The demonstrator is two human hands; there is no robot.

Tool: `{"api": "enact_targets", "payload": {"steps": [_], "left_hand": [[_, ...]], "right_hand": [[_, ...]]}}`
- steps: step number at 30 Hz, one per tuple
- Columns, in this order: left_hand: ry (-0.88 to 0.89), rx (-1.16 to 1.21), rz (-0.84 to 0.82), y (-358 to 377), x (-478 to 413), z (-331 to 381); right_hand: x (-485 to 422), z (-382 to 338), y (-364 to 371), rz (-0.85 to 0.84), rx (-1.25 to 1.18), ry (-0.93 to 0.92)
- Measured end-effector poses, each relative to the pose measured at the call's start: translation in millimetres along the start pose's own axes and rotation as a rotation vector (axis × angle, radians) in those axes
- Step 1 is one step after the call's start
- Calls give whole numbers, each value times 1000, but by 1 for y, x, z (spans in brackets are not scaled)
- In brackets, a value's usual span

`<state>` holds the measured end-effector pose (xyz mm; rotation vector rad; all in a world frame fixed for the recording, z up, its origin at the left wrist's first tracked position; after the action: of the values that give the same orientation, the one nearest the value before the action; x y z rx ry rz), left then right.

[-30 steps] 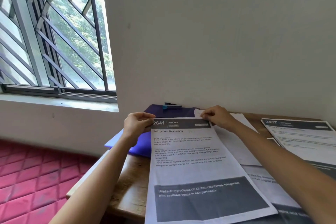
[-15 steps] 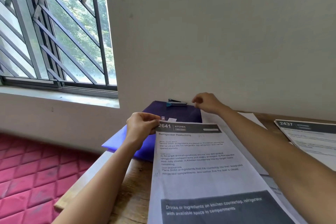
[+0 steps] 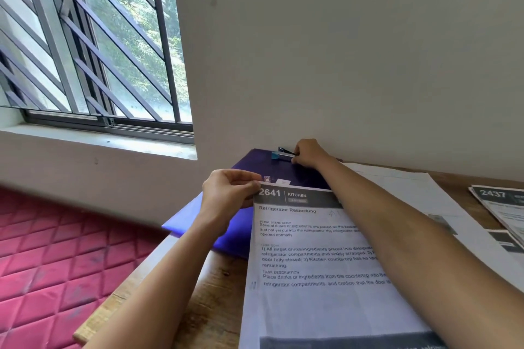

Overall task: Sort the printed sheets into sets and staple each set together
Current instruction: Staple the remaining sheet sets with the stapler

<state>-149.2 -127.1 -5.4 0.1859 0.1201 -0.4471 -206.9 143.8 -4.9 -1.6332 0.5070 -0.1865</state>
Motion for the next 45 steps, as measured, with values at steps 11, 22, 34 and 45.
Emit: {"api": "enact_targets", "payload": {"steps": [11,22,34,45], "left_hand": [[0,48,9,-3,1,4],[95,105,-43,0,10,23],[255,-7,-31,-1,13,32],[246,5,-29,1,11,28]], "right_hand": [[53,-6,-46,14,-1419,139],[123,-53,-61,-173,-1868,230],[137,-69,-68,-93,-1167,-60],[139,-72,-77,-64,-1152,-139]]}}
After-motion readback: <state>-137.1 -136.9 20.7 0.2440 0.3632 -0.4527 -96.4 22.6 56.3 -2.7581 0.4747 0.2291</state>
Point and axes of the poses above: each hand's wrist, its own x-axis away from the middle knuckle, its own y-axis out of the palm, z = x × y, the point moved 7 cm from there along -x, towards the middle knuckle, and after that the axes turned 11 degrees about x, right-handed, at the moved point
